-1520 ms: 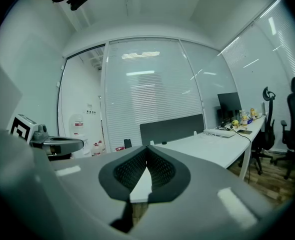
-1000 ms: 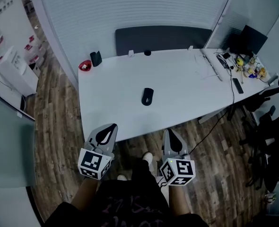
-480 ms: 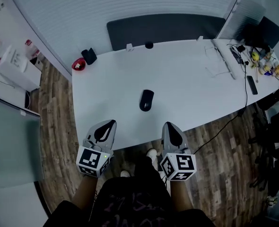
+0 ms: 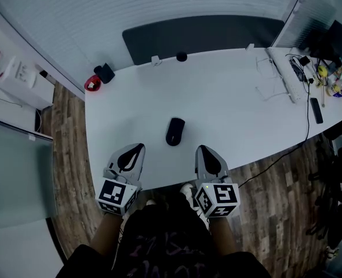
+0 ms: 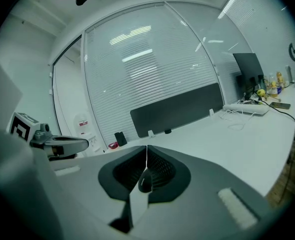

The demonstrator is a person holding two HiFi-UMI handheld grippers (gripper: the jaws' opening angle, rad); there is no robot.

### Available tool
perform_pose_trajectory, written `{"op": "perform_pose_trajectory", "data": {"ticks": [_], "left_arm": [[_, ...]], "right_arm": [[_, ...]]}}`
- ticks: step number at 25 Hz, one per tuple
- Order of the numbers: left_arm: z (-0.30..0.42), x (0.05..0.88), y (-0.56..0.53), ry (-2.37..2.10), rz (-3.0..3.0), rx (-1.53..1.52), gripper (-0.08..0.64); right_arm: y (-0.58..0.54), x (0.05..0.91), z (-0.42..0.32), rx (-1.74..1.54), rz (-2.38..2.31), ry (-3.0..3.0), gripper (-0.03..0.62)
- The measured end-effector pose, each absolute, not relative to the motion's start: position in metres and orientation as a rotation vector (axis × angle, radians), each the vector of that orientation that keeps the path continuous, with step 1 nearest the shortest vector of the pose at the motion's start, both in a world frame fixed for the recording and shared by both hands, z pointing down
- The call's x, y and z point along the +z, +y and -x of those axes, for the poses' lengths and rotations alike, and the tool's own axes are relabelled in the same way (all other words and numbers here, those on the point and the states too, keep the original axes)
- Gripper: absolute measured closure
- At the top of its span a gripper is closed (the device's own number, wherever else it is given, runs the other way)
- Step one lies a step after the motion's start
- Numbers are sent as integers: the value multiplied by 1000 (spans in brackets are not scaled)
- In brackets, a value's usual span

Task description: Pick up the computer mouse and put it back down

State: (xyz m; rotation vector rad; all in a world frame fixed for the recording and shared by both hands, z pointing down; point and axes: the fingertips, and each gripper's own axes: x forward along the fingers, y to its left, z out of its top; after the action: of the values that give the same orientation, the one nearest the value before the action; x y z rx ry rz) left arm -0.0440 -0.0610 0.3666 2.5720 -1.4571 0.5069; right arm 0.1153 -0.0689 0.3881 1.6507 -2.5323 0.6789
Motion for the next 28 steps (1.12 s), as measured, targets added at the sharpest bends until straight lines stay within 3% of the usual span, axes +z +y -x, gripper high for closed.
{"op": "perform_pose_trajectory", "data": {"ticks": [10, 28], "left_arm": [[64, 368, -84, -1473, -2537, 475, 560], [73, 375, -169, -1374, -2577, 417, 560]], "right_arm": [[-95, 396, -95, 718, -1625, -2486, 555], [-159, 406, -85, 758, -1782, -2325, 439]]}}
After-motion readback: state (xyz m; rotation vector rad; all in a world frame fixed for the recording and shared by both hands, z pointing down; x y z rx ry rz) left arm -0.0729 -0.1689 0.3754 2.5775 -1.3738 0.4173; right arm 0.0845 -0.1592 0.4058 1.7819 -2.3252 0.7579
